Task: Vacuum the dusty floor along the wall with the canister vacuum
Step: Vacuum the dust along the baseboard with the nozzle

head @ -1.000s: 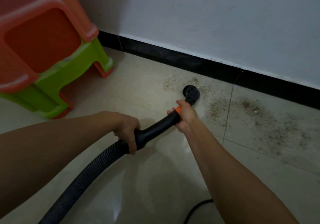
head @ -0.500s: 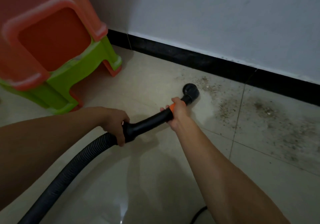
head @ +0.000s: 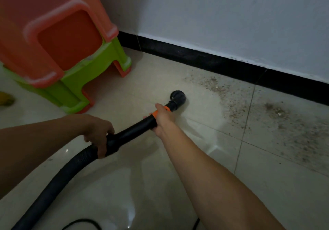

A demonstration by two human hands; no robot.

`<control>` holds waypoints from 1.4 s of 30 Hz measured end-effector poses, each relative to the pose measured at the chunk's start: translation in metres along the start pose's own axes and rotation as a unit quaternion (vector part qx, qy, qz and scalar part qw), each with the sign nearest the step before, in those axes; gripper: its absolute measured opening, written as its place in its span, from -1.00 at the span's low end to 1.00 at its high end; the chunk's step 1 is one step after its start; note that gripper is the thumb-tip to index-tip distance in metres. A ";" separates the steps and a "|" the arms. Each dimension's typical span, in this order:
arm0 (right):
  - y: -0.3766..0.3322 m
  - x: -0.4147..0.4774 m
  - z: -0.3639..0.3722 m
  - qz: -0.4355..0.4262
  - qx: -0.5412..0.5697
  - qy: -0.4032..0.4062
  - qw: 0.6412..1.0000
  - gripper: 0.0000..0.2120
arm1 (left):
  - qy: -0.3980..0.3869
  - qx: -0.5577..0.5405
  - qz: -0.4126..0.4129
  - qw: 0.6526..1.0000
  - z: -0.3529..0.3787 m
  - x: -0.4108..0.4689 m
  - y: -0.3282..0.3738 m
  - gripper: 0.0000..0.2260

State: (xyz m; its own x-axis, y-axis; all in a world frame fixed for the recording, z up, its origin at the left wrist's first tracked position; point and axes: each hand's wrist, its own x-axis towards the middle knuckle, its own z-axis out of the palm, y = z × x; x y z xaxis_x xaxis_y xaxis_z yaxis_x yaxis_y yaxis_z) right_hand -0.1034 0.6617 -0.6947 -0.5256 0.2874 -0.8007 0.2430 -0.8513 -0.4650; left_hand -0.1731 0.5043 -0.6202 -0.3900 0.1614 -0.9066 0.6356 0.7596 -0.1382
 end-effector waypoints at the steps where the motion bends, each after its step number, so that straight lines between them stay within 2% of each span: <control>1: -0.002 -0.001 -0.003 -0.001 0.013 0.006 1.000 -0.83 | 0.007 -0.010 0.007 1.000 -0.002 -0.001 0.000 -0.57; 5: -0.014 0.004 -0.039 -0.046 0.081 0.072 0.993 -0.82 | 0.049 -0.001 0.050 0.998 -0.020 0.007 0.026 -0.58; 7: -0.028 0.009 -0.053 -0.058 0.081 0.084 0.992 -0.84 | 0.053 0.003 0.070 0.996 -0.027 0.013 0.045 -0.57; 11: -0.059 0.015 -0.042 -0.019 0.045 0.004 0.999 -0.75 | 0.049 -0.023 0.078 0.995 -0.033 0.017 0.054 -0.58; 15: -0.054 0.015 -0.032 0.009 0.095 -0.049 0.994 -0.71 | 0.077 -0.044 0.075 0.993 -0.038 0.015 0.039 -0.60; 21: -0.060 0.027 -0.066 -0.081 0.135 0.058 0.986 -0.86 | 0.104 -0.058 0.129 0.985 -0.046 0.030 0.070 -0.62; 23: -0.078 0.033 -0.077 -0.099 0.129 0.074 0.984 -0.86 | 0.113 -0.069 0.156 0.979 -0.052 0.036 0.088 -0.67; 26: -0.099 0.043 -0.072 -0.098 0.097 0.052 0.989 -0.85 | 0.125 -0.088 0.170 0.973 -0.057 0.042 0.098 -0.65; 31: -0.092 0.059 -0.019 -0.068 -0.006 -0.009 0.998 -0.87 | 0.104 -0.170 0.135 0.970 -0.044 0.045 0.064 -0.63; 34: -0.072 0.062 -0.001 -0.057 -0.031 -0.028 0.998 -0.90 | 0.086 -0.186 0.117 0.972 -0.034 0.043 0.041 -0.64; 38: -0.065 0.065 -0.022 -0.093 0.020 0.033 0.995 -0.87 | 0.101 -0.158 0.122 0.975 -0.039 0.046 0.046 -0.66; 42: -0.089 0.065 -0.070 -0.130 0.070 0.103 0.984 -0.86 | 0.108 -0.134 0.167 0.971 -0.058 0.055 0.087 -0.64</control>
State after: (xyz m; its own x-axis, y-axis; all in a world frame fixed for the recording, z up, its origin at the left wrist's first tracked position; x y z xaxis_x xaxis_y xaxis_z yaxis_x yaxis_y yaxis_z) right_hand -0.1021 0.7869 -0.7323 -0.3750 0.5739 -0.7280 -0.0004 -0.7855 -0.6189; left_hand -0.1784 0.6159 -0.6592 -0.3420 0.5328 -0.7741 0.5651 0.7748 0.2836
